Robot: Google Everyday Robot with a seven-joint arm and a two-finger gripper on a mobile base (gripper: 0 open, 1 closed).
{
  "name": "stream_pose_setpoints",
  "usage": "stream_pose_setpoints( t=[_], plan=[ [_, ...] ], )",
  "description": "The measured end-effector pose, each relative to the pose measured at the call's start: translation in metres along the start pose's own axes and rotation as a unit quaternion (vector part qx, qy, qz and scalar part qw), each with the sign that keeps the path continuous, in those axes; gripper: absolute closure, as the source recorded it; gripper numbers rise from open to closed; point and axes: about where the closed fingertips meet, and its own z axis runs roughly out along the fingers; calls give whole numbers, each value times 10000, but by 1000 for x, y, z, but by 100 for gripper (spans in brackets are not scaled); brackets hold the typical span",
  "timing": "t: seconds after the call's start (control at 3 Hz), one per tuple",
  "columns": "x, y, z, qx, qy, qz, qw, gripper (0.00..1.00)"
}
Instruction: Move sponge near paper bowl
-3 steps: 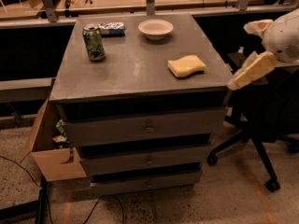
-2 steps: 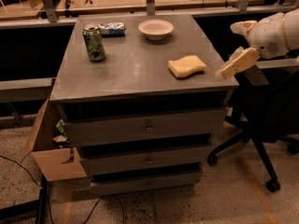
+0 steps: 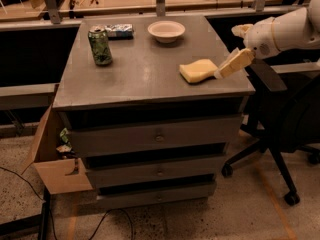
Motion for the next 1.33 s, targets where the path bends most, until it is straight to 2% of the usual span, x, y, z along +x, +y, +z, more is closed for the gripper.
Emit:
stream_pose_setpoints(
  t=[0.33,0.67,1.0,1.33],
  plan=[
    [2,2,3,-38,15,1,10000,0],
    [10,5,20,-56,-104,291,9995,0],
    [25,9,45,23,-310,896,9955,0],
    [31,11,56,24,-443,1071,9933,0]
  ],
)
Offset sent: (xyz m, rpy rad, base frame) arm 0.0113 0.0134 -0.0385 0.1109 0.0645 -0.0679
